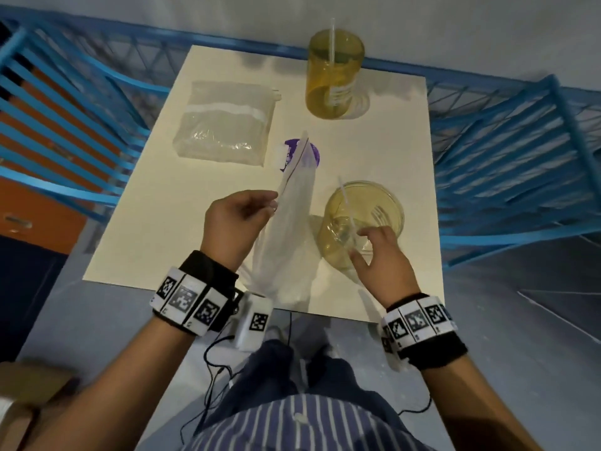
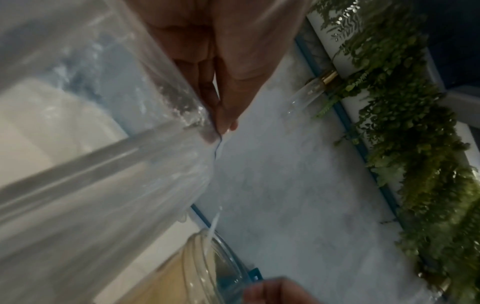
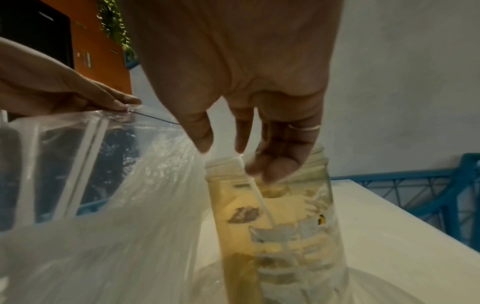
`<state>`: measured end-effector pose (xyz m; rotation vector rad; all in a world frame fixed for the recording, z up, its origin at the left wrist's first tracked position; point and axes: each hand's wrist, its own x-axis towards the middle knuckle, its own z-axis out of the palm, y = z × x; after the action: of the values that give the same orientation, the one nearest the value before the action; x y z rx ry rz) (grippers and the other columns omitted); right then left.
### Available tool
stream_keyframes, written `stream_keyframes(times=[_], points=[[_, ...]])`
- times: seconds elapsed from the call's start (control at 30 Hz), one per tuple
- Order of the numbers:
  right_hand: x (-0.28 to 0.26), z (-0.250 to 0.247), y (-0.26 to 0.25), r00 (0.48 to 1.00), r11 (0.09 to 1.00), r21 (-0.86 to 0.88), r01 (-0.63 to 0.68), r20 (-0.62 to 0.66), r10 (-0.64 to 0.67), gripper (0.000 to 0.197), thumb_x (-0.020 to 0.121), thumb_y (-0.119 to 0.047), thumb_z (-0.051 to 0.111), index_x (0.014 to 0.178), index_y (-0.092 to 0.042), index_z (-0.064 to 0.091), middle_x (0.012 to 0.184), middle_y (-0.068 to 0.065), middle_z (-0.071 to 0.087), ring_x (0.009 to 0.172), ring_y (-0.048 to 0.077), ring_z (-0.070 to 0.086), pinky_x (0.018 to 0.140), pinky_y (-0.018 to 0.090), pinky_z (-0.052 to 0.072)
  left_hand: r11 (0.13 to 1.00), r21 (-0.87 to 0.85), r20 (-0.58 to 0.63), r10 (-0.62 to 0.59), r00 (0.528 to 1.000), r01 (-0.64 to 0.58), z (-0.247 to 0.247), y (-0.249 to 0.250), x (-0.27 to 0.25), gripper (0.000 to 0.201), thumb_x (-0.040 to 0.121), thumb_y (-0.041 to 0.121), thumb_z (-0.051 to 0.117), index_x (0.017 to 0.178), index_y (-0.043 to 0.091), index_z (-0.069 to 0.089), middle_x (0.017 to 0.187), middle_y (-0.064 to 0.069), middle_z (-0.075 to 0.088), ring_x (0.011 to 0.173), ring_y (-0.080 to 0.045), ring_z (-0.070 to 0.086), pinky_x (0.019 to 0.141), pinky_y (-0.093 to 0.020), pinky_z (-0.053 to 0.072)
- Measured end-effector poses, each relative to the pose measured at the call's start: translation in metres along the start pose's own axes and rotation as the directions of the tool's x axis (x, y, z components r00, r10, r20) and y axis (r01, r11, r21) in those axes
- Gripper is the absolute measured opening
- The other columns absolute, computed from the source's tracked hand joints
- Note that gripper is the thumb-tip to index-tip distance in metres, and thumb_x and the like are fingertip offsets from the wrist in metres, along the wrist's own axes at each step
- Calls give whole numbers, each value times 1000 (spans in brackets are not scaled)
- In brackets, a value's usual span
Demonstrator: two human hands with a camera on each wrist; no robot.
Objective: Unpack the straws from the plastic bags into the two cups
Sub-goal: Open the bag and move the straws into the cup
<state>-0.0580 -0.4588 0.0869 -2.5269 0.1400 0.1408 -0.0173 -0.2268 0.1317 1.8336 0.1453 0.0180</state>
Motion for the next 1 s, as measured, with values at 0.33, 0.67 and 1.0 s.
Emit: stream_keyframes(times=[0.33,0.67,1.0], points=[[-11,-14,-65,938,705,696,-137,321,-135,32,90,-28,60,75,0,59,62,6,59,42,20,53,43,28,48,993,-114,-54,-40,998,33,42,13,-65,31,77,-3,67,90,25,65,66,6,68,69,-10,64,73,-22,53],[-15,-4,-62,876,724,662,-193,449,-177,27,93,-11,50,67,-11,50,61,8,59,49,19,62,48,24,51,885,-400,-125,-312,942,239,51,8,-99,28,83,-3,59,109,8,64,85,-17,65,80,-18,64,81,-23,54],[-8,-19,-70,980,769,632,92,80,-183,30,85,-5,50,57,-12,39,51,8,39,35,17,44,46,33,42,785,-616,-504,-331,798,-64,38,22,-85,37,77,-12,61,95,20,54,64,-2,72,64,-12,68,72,-23,57]])
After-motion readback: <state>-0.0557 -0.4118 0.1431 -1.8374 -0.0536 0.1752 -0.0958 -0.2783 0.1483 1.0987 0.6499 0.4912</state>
